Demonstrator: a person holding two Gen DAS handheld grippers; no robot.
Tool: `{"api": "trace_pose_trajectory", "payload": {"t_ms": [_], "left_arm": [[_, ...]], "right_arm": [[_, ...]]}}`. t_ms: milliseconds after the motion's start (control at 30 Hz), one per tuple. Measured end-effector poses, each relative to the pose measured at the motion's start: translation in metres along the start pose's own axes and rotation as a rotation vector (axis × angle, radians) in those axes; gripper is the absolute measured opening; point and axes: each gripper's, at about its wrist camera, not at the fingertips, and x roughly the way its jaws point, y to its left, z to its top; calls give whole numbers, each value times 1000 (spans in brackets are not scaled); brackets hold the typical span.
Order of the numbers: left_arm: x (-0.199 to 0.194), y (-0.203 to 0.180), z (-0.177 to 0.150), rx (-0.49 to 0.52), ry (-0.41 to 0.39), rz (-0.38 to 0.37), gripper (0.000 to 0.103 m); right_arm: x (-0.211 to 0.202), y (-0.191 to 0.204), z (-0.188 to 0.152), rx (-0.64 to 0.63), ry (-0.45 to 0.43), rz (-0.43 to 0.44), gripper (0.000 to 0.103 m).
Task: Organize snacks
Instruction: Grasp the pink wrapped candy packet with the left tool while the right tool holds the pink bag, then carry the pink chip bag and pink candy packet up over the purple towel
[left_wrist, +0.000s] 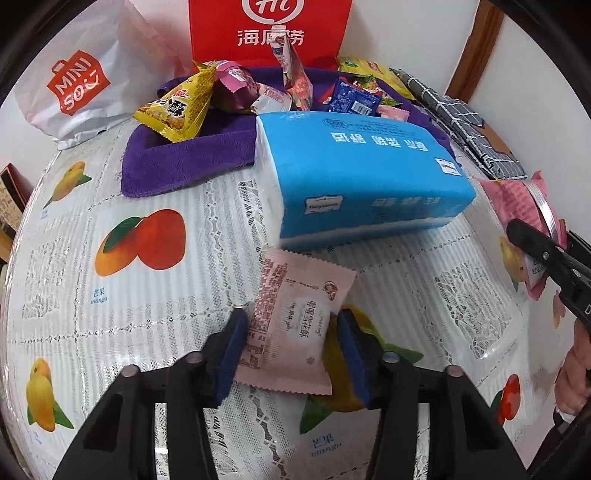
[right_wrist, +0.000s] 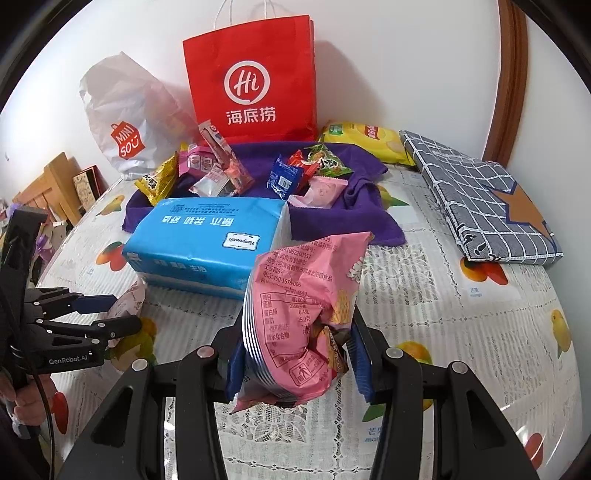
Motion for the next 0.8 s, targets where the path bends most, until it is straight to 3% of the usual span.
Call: {"api": "trace_pose_trajectory", "payload": {"t_ms": [200,800], "left_arm": [[-4,1,2,-9,-1,-13,34],[-28,2,-2,-18,-53,-15,32]], "right_arm": [[-4,1,2,-3,-11,0,47],[-14,0,5,2,-25,-9,47]]}}
